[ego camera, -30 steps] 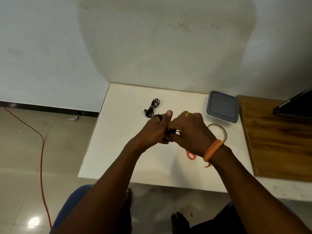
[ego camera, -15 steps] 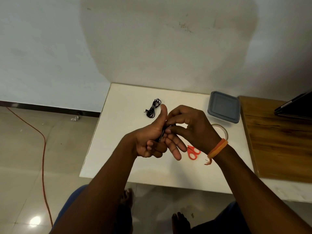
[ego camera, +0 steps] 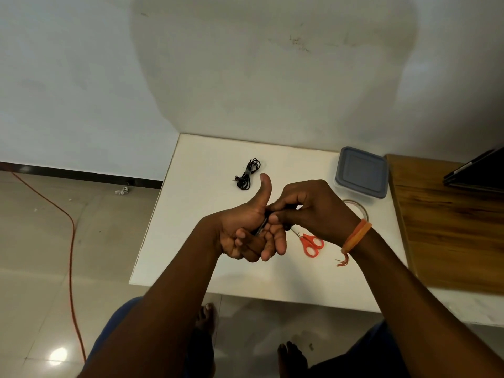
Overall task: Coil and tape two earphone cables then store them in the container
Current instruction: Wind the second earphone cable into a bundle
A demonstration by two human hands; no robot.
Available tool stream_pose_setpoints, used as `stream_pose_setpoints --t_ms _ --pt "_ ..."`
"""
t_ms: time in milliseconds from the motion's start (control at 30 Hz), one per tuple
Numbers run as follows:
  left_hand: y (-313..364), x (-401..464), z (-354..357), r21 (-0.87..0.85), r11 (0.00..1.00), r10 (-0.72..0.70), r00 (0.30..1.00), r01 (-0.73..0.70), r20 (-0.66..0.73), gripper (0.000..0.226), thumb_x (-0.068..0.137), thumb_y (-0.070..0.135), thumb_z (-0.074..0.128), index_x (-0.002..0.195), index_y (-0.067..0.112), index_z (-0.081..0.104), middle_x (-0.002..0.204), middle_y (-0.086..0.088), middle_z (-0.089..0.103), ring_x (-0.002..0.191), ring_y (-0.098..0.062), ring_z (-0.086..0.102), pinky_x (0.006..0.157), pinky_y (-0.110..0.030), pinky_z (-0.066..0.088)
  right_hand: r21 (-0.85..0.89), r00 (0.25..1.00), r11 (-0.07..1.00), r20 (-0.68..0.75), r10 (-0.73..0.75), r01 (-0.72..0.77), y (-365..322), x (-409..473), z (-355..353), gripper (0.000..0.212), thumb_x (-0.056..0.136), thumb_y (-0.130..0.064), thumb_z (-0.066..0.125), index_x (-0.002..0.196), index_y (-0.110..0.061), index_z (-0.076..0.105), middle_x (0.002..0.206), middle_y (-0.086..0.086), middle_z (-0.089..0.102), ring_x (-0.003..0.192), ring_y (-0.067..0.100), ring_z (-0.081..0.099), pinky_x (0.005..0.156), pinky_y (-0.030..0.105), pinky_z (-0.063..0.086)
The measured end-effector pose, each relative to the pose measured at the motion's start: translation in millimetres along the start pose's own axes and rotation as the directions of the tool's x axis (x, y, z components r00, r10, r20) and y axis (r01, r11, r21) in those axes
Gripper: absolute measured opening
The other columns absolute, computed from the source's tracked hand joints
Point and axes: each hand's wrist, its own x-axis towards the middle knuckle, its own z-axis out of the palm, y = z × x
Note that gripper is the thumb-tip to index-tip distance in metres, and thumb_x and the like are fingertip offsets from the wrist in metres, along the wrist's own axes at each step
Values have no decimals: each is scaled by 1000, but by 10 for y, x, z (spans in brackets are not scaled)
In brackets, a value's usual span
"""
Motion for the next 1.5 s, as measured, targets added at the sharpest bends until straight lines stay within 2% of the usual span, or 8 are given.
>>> stream_pose_setpoints --t_ms 167,333,600,833,1067,1167,1267,1500 --pt "23 0 32 20 1000 -5 999 6 -40 111 58 91 10 67 -1 70 54 -15 64 20 -4 31 30 -7 27 -7 1000 1000 -14 19 -19 0 8 -20 7 78 -8 77 84 -4 76 70 5 71 56 10 65 60 17 52" --pt "81 -36 70 64 998 44 955 -27 -292 95 65 87 20 66 3 66 48 -6 53 25 -2 29 30 -9 26 -10 1000 1000 -3 30 -30 -11 -17 -60 4 82 -7 73 85 -6 75 69 1 71 56 9 64 60 15 50" --pt "6 49 55 361 872 477 742 -331 -471 55 89 51 51 84 -2 67 58 -4 57 38 -10 39 43 -20 35 -155 994 987 -104 17 -33 59 3 -98 8 85 -3 68 84 -9 74 69 0 70 61 4 62 59 11 46" --pt "37 143 60 330 802 578 507 -498 -639 18 81 16 75 81 -1 69 67 -12 70 54 -18 65 54 -25 53 -328 989 945 -143 -42 -7 92 20 -106 10 86 -4 65 89 -10 72 71 -2 65 63 4 56 62 16 43" --pt "16 155 -2 425 784 604 398 -453 -690 42 70 16 86 106 6 67 94 -10 74 77 -25 73 73 -37 60 -337 991 939 -136 18 -63 139 27 -89 8 87 -9 67 92 -11 73 74 -3 68 64 0 56 62 6 39" --pt "-14 146 -124 435 810 578 409 -394 -706 42 70 25 86 107 15 69 103 -5 72 93 -19 72 82 -36 58 -331 990 939 -134 54 -96 149 20 -89 7 87 -11 68 91 -12 74 75 -2 69 65 3 59 66 17 47" --pt "-1 140 -68 441 816 576 463 -374 -673 29 92 36 64 108 13 68 100 -5 74 84 -21 73 77 -34 56 -348 989 930 -123 80 -119 161 25 -88 6 88 -12 67 88 -11 73 76 2 70 68 11 62 69 27 51" --pt "-19 214 140 632 767 530 669 -116 -521 66 97 62 22 88 19 71 85 0 76 74 -7 58 65 -23 40 -374 994 926 -111 10 -51 153 25 -66 10 89 -4 62 85 -3 72 74 6 71 64 9 60 65 23 51"
